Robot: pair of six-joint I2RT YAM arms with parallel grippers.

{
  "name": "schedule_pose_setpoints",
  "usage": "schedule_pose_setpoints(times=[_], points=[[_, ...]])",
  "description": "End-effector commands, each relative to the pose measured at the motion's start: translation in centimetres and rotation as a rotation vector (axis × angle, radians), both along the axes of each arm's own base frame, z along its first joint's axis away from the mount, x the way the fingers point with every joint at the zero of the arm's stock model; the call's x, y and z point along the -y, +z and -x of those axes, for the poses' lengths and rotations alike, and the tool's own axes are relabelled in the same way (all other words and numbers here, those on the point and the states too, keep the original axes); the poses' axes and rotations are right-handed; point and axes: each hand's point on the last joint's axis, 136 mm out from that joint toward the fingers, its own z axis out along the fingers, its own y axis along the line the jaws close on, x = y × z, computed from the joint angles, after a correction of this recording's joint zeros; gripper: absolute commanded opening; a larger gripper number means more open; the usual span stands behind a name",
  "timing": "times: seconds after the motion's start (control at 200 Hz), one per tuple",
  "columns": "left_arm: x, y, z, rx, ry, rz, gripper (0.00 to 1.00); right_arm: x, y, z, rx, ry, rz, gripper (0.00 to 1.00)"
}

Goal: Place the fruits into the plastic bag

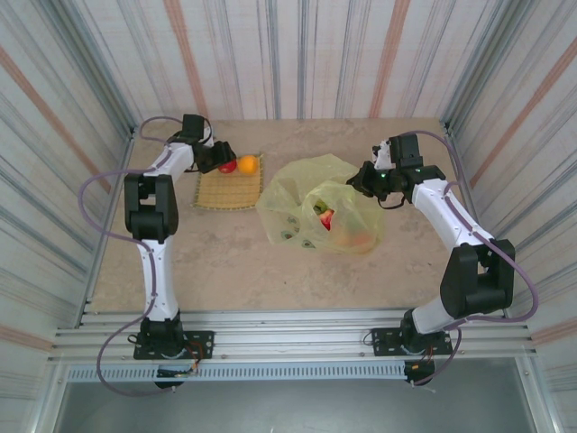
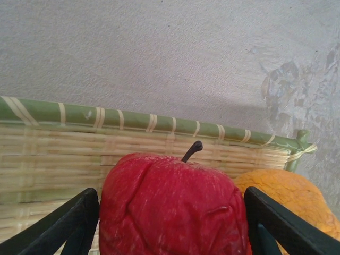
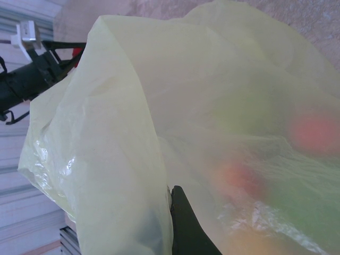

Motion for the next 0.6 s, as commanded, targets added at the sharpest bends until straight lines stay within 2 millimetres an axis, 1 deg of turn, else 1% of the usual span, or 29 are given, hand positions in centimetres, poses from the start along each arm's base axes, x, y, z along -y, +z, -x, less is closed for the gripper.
schedule_pose_setpoints(times=[0.0, 0.065, 0.165, 0.271, 0.326, 0.411, 0.471, 0.486, 0.496, 0.506, 0.591], points=[[-0.2, -0.6, 0.2, -0.028, -0.014, 0.0, 0.74, -0.1, -0.1, 0.3, -0.012, 0.0, -0.004, 0.0], [-0.3, -0.9, 0.4, -0.037, -0.017, -0.004, 0.73, -0.1, -0.1, 0.3, -0.01, 0.0, -0.005, 0.0], [-0.4, -1.0, 0.6, -0.041, -0.017, -0.004, 0.67, -0.1, -0.1, 0.3, -0.013, 0.001, -0.008, 0.0], [-0.8, -0.3, 0.8, -0.022, 0.0, -0.003, 0.62, -0.2, -0.1, 0.3, -0.011, 0.002, -0.008, 0.0], [-1.2, 0.3, 0.9, -0.008, 0.018, 0.001, 0.6, -0.2, -0.1, 0.3, -0.012, 0.001, -0.008, 0.0], [-1.6, 1.8, 1.7, 0.018, 0.047, 0.016, 0.57, -0.1, 0.0, 0.3, -0.009, -0.001, -0.007, 0.0], [-1.7, 3.5, 2.3, 0.056, 0.073, 0.039, 0.56, -0.1, 0.2, 0.3, -0.006, -0.001, -0.007, 0.0], [-1.7, 3.2, 2.7, 0.048, 0.078, 0.047, 0.56, -0.1, 0.2, 0.3, -0.005, -0.002, -0.007, 0.0], [-1.6, 4.4, 2.8, 0.07, 0.082, 0.055, 0.56, -0.2, 0.2, 0.3, -0.004, -0.001, -0.006, 0.0], [-1.6, 5.0, 2.9, 0.083, 0.087, 0.062, 0.56, -0.2, 0.2, 0.3, -0.004, -0.001, -0.007, 0.0], [-0.7, 7.4, 4.7, 0.126, 0.11, 0.168, 0.56, -0.2, 0.4, 0.2, 0.0, -0.001, -0.006, 0.0]])
